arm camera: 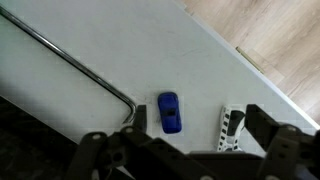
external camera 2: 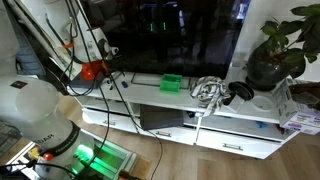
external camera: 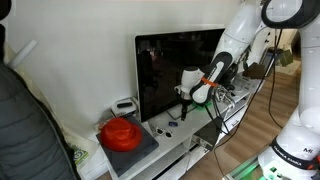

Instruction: Pick up the blue toy from the tv stand and put it in the green lunch box

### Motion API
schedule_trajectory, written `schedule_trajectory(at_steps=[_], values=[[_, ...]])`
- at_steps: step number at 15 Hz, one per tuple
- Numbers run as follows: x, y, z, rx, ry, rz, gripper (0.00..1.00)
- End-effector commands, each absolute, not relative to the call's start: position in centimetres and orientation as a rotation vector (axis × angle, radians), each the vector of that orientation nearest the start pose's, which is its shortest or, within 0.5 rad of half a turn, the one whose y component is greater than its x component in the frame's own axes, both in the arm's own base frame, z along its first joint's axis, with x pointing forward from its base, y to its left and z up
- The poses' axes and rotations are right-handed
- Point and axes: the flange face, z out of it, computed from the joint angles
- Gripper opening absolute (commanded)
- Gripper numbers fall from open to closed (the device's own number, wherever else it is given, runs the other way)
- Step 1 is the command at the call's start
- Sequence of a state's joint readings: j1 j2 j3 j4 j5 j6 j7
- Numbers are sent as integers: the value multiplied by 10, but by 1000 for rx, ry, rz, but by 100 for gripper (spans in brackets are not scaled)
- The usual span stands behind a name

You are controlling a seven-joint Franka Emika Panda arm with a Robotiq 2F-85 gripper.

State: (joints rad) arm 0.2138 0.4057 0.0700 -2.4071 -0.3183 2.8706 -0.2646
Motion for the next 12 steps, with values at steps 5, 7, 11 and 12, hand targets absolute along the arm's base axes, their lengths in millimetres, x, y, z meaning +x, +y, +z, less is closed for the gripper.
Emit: schedule_trajectory(at_steps=[5,7,11,12], values=[[489,191,109,-2914,-1349,-110,100],[493,197,97,-2917,-1353,-109,100],[502,200,77,-2924,-1345,-106,100],[504,199,73,-2925,-1343,-106,100]])
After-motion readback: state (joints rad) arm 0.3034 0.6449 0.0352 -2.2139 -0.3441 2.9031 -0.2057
